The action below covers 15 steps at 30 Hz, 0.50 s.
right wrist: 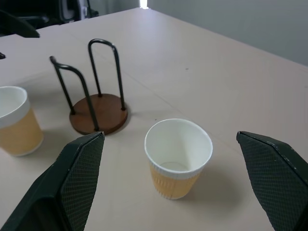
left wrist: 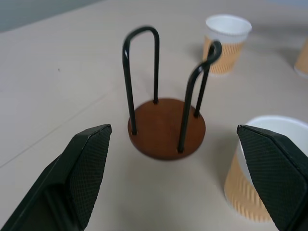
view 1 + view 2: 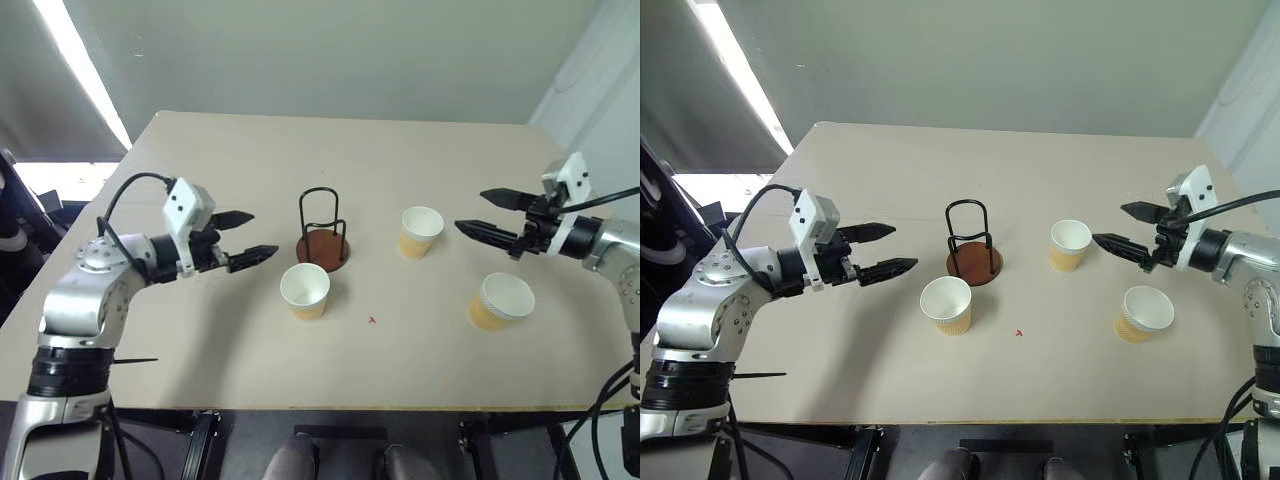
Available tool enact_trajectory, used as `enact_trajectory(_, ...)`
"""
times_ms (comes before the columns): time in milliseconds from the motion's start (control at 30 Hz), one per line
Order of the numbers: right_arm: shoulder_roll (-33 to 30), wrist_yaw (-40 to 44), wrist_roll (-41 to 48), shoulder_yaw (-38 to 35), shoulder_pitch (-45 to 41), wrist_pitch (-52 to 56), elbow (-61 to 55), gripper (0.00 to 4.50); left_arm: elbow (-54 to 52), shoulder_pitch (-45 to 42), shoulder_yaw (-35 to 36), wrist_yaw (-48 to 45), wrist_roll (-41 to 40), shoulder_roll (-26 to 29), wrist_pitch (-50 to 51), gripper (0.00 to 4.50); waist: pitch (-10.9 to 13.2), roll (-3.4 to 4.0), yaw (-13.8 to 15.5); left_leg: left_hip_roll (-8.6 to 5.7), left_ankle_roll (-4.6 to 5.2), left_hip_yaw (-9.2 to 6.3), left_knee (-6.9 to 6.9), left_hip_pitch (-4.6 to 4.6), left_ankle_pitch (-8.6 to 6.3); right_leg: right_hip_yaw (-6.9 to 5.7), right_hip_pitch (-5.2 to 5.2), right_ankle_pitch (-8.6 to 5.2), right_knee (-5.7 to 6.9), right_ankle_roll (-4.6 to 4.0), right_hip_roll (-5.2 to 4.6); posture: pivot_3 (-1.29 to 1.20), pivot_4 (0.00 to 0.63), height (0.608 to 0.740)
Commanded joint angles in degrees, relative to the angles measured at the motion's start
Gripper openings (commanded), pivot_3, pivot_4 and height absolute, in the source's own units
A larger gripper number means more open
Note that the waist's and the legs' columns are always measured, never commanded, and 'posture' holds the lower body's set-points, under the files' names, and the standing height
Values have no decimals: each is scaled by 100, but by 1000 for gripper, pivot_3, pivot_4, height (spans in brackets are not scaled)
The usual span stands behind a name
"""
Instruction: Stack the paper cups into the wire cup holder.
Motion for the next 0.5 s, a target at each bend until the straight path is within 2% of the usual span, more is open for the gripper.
enact_trajectory(33,-152,78,104,-240,-39,-29,-190,4500,183,-274,-19,-167,146,112,-220,4472,0,0,0,0,0,0,0,0,0,0,0,0,0,0,0,0,150,740)
enact_trajectory(500,-227,19,123,-292,35,-11,-320,4500,569,-706,-435,-426,379,-353,-430,4472,0,0,1,2,1,0,-1,-5,0,0,-3,0,0,1,0,0,150,740)
